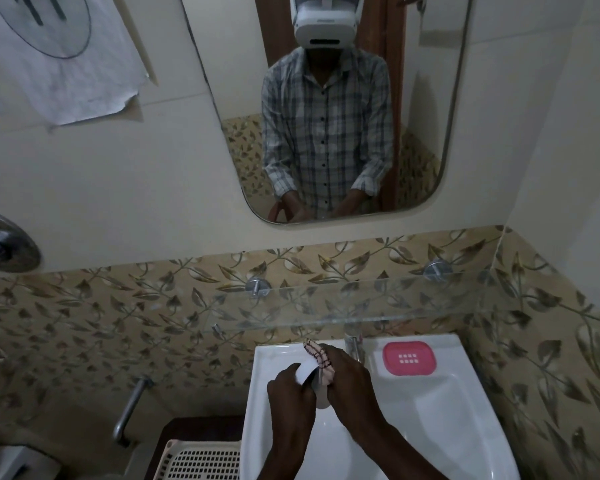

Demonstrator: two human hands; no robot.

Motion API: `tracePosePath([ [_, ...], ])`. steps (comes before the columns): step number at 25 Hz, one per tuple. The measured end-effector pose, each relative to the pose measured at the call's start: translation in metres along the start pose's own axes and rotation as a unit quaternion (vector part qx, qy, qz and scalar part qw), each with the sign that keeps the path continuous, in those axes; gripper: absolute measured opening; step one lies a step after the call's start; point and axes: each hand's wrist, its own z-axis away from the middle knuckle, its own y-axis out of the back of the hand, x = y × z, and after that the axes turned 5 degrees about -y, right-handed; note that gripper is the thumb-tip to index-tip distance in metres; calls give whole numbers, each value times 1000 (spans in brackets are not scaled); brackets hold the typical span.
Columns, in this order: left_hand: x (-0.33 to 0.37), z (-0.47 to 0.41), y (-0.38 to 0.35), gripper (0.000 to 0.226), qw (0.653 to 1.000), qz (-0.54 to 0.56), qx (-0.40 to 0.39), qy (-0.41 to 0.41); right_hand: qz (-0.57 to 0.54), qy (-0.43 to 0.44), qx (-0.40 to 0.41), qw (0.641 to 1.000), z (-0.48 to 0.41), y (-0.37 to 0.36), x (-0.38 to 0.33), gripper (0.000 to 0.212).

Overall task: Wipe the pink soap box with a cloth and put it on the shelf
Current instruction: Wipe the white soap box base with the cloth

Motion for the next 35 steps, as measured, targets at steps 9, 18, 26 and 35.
tracePosePath([
  [9,-1,2,-14,15,948,276,66,142,-402,-435,-3,806,-6,-24,35,19],
  [18,4,4,-6,64,669,564,-151,461,-68,-230,160,958,10,-7,11,54],
  [26,8,-7,-6,89,653,611,-90,439,28,74,-189,979,43,1,27,54],
  [35,-6,-6,-18,62,709,598,-112,356,-170,-224,-142,949,-28,-21,8,50],
])
